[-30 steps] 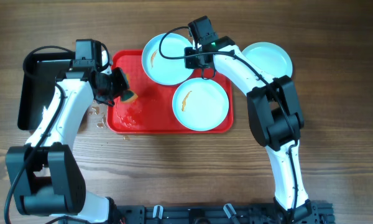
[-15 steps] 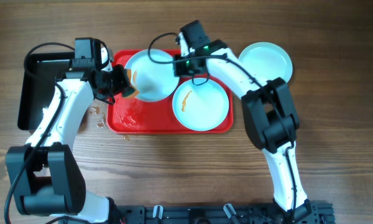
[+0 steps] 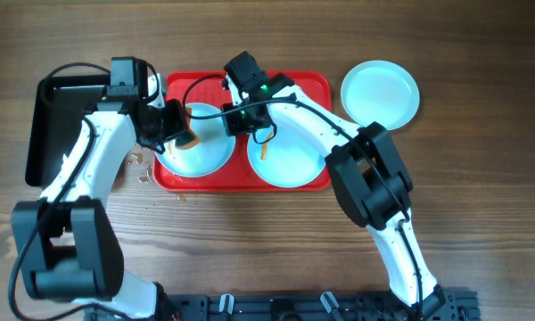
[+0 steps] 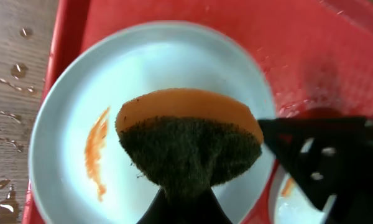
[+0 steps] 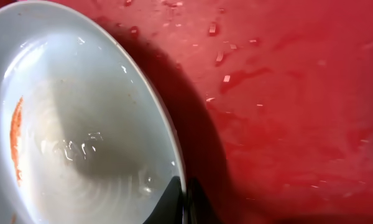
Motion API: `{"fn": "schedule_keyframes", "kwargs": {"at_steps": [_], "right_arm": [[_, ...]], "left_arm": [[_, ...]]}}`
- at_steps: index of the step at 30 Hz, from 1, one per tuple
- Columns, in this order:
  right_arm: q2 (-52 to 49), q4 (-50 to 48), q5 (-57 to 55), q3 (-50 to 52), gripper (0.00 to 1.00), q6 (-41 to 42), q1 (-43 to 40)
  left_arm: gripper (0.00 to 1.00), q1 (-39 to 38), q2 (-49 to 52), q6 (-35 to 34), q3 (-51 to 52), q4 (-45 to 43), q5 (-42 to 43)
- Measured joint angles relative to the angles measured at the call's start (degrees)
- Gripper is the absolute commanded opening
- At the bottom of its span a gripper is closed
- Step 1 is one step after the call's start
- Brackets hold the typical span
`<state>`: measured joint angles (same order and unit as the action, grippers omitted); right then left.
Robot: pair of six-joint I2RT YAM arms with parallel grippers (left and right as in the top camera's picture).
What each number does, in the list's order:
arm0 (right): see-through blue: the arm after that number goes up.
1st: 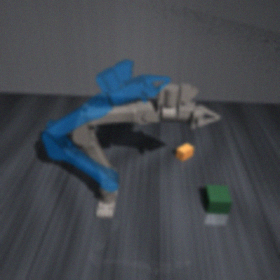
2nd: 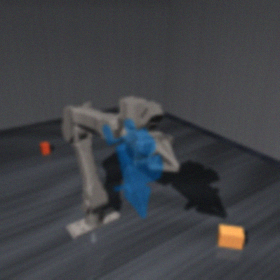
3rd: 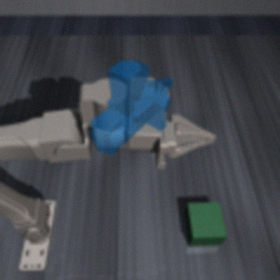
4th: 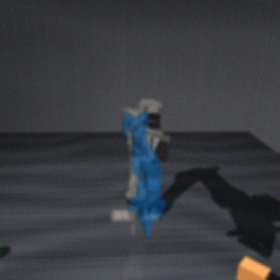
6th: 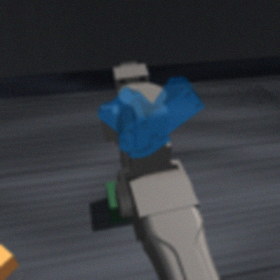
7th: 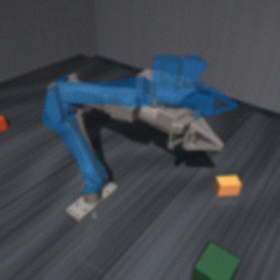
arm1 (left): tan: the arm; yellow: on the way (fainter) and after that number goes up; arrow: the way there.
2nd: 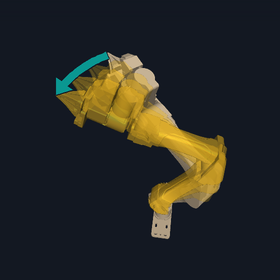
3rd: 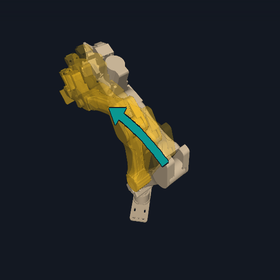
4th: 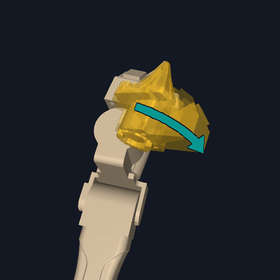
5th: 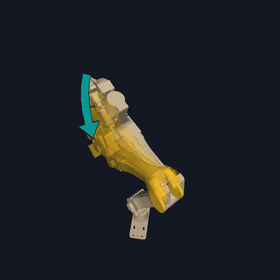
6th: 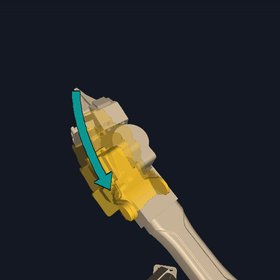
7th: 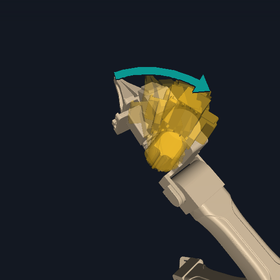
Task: Clean dirty plates on tray and stack at the side
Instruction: 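Scrub the left plate with the sponge in the left gripper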
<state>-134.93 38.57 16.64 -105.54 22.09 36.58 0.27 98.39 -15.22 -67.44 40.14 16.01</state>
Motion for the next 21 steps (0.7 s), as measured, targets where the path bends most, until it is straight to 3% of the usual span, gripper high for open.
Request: {"fn": "schedule_keyframes", "kwargs": {"at_steps": [12, 21], "right_arm": [[0.0, -0.63, -6.16, 0.0, 0.04, -0.26, -0.72], [0.0, -0.17, -6.23, -0.04, 0.04, -0.92, -0.68]], "left_arm": [[0.04, -0.57, 5.01, 0.17, 2.49, -3.28, 0.0], [0.04, -5.11, 5.73, 0.17, 2.49, -7.61, 0.0]]}}
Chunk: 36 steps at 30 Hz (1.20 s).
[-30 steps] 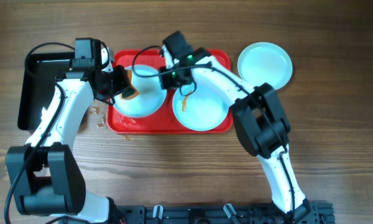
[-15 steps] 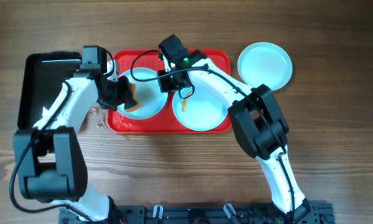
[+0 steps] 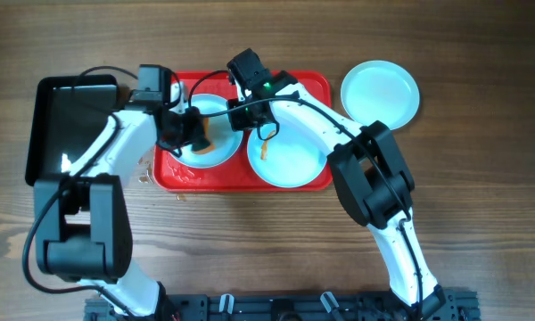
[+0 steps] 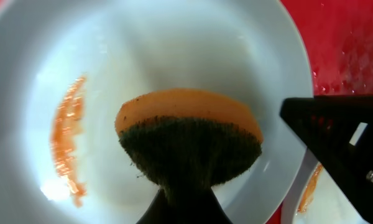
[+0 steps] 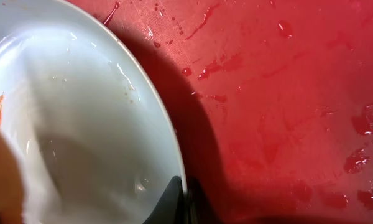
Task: Clean dirty plates on tray and stack at the side
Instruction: 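Scrub the left plate with the sponge in the left gripper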
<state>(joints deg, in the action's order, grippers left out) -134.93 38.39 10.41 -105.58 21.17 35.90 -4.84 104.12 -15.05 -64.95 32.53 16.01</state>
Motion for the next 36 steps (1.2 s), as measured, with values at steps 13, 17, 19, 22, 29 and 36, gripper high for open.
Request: {"fn": "schedule_keyframes", "kwargs": {"at_steps": [13, 17, 19, 22, 29, 36], "right_arm": [[0.0, 0.92, 0.02, -0.22, 0.04, -0.5, 0.0], [0.0, 1.03, 0.02, -0.22, 0.04, -0.87, 0.0], [0.0, 1.05, 0.02, -0.24, 0.04, -0.9, 0.0], [0.0, 1.22, 0.02, -0.31, 0.04, -0.9, 0.02], [0.0, 1.27, 1.51, -0.33, 0.04, -0.85, 1.25], [0.0, 1.88, 1.11, -0.33, 0.04, -1.09, 0.63]], "left_arm": [[0.04, -1.92, 5.03, -0.02, -0.17, -2.16, -2.08], [0.04, -2.56, 5.11, 0.0, -1.05, -1.6, -10.69], [0.04, -2.62, 5.11, -0.02, -1.42, -1.29, -17.62], [0.04, -2.69, 5.11, 0.0, -1.51, -0.26, -27.82], [0.04, -3.04, 4.59, -1.4, -1.14, 0.85, -38.16], [0.04, -2.12, -6.01, -4.72, -0.35, 0.68, -33.38]]}}
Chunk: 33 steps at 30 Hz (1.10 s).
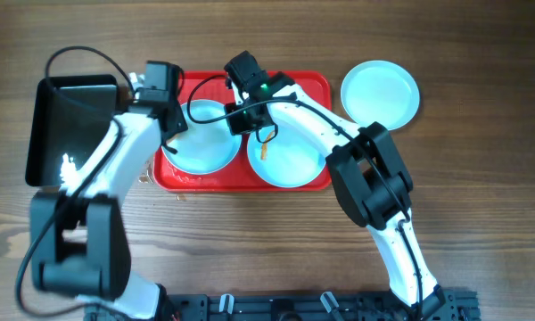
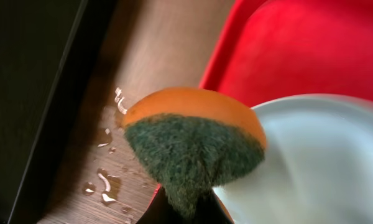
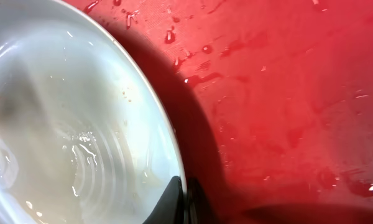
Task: Clean dirty plates on tray and stack at the side
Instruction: 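Scrub the left plate with the sponge in the left gripper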
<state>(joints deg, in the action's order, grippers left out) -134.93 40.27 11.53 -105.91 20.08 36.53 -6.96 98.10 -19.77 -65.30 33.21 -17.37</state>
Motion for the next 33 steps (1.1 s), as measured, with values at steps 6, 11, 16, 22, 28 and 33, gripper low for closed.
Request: {"fn": "schedule_keyframes", "kwargs": {"at_steps": [6, 11, 16, 22, 28, 33], "right_arm": [[0.0, 0.0, -0.04, 0.0, 0.04, 0.0, -0.15], [0.0, 0.0, -0.04, 0.0, 0.04, 0.02, -0.15], [0.0, 0.0, -0.04, 0.0, 0.04, 0.02, -0.15], [0.0, 0.04, -0.46, 0.0, 0.04, 0.02, -0.24], [0.0, 0.04, -0.46, 0.0, 0.04, 0.02, -0.24], [0.0, -0.28, 0.35, 0.0, 0.04, 0.09, 0.04]], "left_arm": [[0.04, 0.11, -2.71, -0.76, 0.09, 0.02, 13.66], [0.04, -0.07, 2.14, -0.96, 0.74, -0.85, 23.12], [0.04, -0.15, 8.44, -1.11, 1.25, -3.63, 26.99], [0.04, -0.35, 10.23, -0.61, 1.16, -5.2, 25.64], [0.04, -0.87, 10.27, -0.46, 0.81, -6.16, 10.82], [0.04, -1.18, 10.97, -0.24, 0.81, -6.16, -3.54]]}}
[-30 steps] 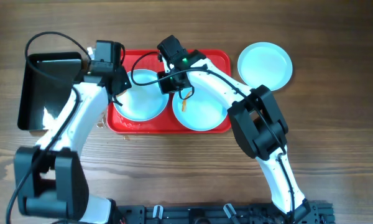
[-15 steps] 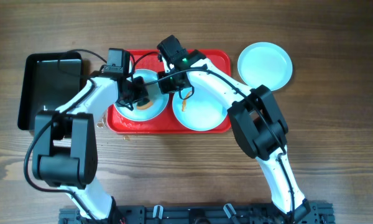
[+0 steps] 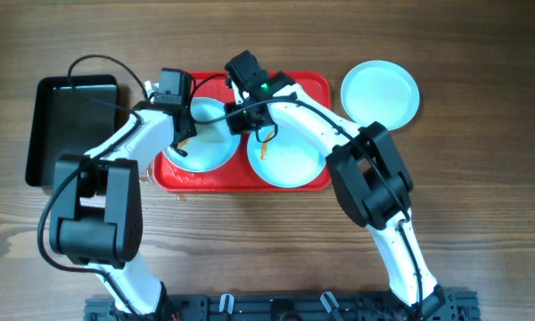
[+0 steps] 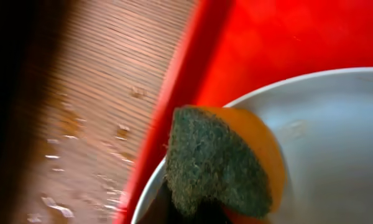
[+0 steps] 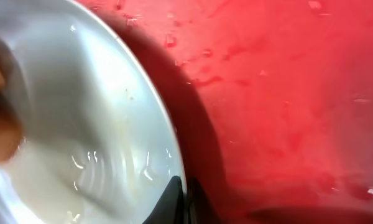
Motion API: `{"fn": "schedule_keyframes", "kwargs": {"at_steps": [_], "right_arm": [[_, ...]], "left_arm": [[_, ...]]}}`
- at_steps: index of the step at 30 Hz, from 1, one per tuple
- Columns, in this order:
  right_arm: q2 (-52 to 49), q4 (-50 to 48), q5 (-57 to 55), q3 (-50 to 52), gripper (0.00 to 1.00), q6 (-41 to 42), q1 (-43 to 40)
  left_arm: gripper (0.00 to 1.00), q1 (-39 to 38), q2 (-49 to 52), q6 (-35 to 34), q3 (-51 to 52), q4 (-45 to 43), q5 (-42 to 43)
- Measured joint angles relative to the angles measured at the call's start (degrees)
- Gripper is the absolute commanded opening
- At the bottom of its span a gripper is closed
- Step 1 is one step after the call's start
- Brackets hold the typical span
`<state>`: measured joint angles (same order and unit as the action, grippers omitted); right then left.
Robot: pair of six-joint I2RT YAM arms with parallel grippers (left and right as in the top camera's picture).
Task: Clean dirty plates on tray and stack at the side
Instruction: 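Scrub the left plate with the sponge in the left gripper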
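Note:
A red tray [image 3: 303, 87] carries two pale blue plates. The left plate [image 3: 207, 147] is wet, with no stain showing. My right gripper [image 5: 184, 186] is shut on that plate's right rim [image 5: 168, 124]. My left gripper [image 3: 180, 134] is shut on an orange sponge with a dark green scouring face [image 4: 217, 162], pressed on the plate's left edge [image 4: 336, 137]. The right plate [image 3: 290, 160] has an orange streak [image 3: 264, 150] near its left side. A third, clean plate [image 3: 380, 92] lies on the table right of the tray.
A black tray [image 3: 64, 125] lies on the wooden table left of the red tray. Water drops [image 4: 56, 155] wet the wood between them. The red tray floor [image 5: 286, 93] is wet too.
The sponge was over the table and tray edge, left of the plate; now it is back on the plate's left edge. My right gripper still holds the rim.
At first the left plate carried an orange streak, with the sponge above it and my right gripper on its rim. Then the sponge was lower in the plate beside the streak. Later the streak was gone and the sponge was off to the left. It is now on the plate again.

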<state>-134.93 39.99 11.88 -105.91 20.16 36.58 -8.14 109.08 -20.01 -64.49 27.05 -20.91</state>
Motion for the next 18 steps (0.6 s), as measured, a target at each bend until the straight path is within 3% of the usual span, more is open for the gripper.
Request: {"fn": "schedule_keyframes", "kwargs": {"at_steps": [8, 12, 18], "right_arm": [[0.0, -0.13, 0.2, -0.02, 0.04, 0.37, 0.61], [0.0, 0.44, -0.79, -0.33, 0.04, 0.35, -0.28], [0.0, 2.45, -2.05, -3.91, 0.04, 0.33, -3.02]], "left_arm": [[0.04, -1.18, -1.36, 0.17, 0.04, 2.08, -9.97], [0.04, -0.2, -8.66, -0.09, 0.61, 6.88, -16.11], [0.04, -0.22, -20.28, -4.39, 0.59, 13.84, -11.28]]}}
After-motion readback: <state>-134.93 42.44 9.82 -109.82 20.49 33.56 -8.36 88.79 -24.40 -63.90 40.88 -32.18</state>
